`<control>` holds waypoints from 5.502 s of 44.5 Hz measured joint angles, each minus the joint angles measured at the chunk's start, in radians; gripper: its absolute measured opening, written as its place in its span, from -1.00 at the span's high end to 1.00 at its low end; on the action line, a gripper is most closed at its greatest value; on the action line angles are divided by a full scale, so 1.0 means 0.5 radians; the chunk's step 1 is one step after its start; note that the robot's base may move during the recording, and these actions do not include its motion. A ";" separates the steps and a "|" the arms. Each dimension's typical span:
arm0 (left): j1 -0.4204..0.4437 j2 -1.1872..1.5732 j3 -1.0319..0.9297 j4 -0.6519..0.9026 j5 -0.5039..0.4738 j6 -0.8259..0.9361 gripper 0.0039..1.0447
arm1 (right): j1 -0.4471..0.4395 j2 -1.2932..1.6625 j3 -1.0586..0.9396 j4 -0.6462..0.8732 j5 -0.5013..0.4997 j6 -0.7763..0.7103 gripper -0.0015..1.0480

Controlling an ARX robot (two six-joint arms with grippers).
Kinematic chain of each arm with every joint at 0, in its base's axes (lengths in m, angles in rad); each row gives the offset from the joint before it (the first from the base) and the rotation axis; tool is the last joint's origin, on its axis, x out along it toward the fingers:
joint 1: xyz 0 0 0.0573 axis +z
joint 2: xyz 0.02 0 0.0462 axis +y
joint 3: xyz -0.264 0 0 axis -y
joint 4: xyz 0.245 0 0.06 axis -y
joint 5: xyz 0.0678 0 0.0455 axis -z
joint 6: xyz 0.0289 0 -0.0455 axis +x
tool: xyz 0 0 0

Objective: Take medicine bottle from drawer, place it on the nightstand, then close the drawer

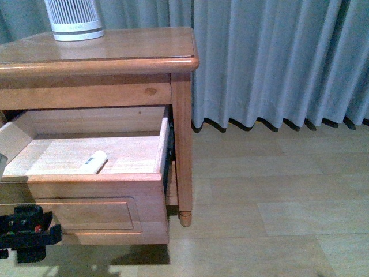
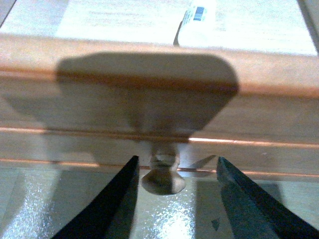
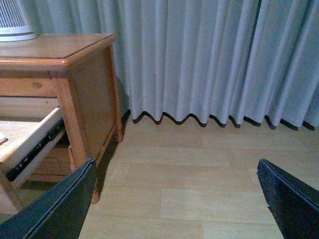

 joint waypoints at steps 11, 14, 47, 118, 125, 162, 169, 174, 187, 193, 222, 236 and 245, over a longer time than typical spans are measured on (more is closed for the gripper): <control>-0.002 -0.091 -0.040 -0.008 -0.034 -0.001 -0.65 | 0.000 0.000 0.000 0.000 0.001 0.000 -0.87; -0.001 -0.146 -0.059 -0.036 -0.037 -0.002 -0.81 | 0.000 0.000 0.000 0.000 0.001 0.000 -0.87; 0.133 -1.912 -0.481 -0.495 0.049 0.043 -0.67 | 0.000 0.000 0.000 0.000 0.000 0.000 -0.87; 0.175 -3.642 -0.795 -1.757 0.028 0.137 0.94 | 0.000 0.000 -0.001 0.000 -0.017 0.000 -0.87; 0.175 -3.648 -0.795 -1.760 0.031 0.137 0.94 | 0.000 0.000 -0.001 0.000 -0.014 0.000 -0.87; 0.175 -3.648 -0.795 -1.760 0.033 0.140 -0.88 | 0.149 2.917 1.601 0.228 0.262 0.409 -0.87; 0.175 -3.648 -0.795 -1.760 0.033 0.140 -0.88 | 0.222 3.333 1.756 0.238 0.266 0.487 -0.87; 0.175 -3.648 -0.795 -1.760 0.033 0.140 -0.88 | 0.257 3.501 1.802 0.286 0.267 0.514 -0.87; 0.175 -3.648 -0.795 -1.760 0.033 0.140 -0.88 | 0.362 3.969 1.997 0.373 0.337 0.579 -0.87; 0.175 -3.648 -0.795 -1.760 0.033 0.140 -0.88 | 0.407 4.094 2.044 0.396 0.371 0.590 -0.87; 0.175 -3.648 -0.795 -1.760 0.033 0.140 -0.88 | 0.435 4.239 2.167 0.375 0.504 0.580 0.36; 0.175 -3.648 -0.795 -1.760 0.033 0.140 -0.88 | 0.539 3.642 1.930 0.256 0.484 0.679 0.44; 0.175 -3.648 -0.795 -1.760 0.033 0.140 -0.88 | 0.760 2.977 1.710 0.126 0.426 0.677 0.44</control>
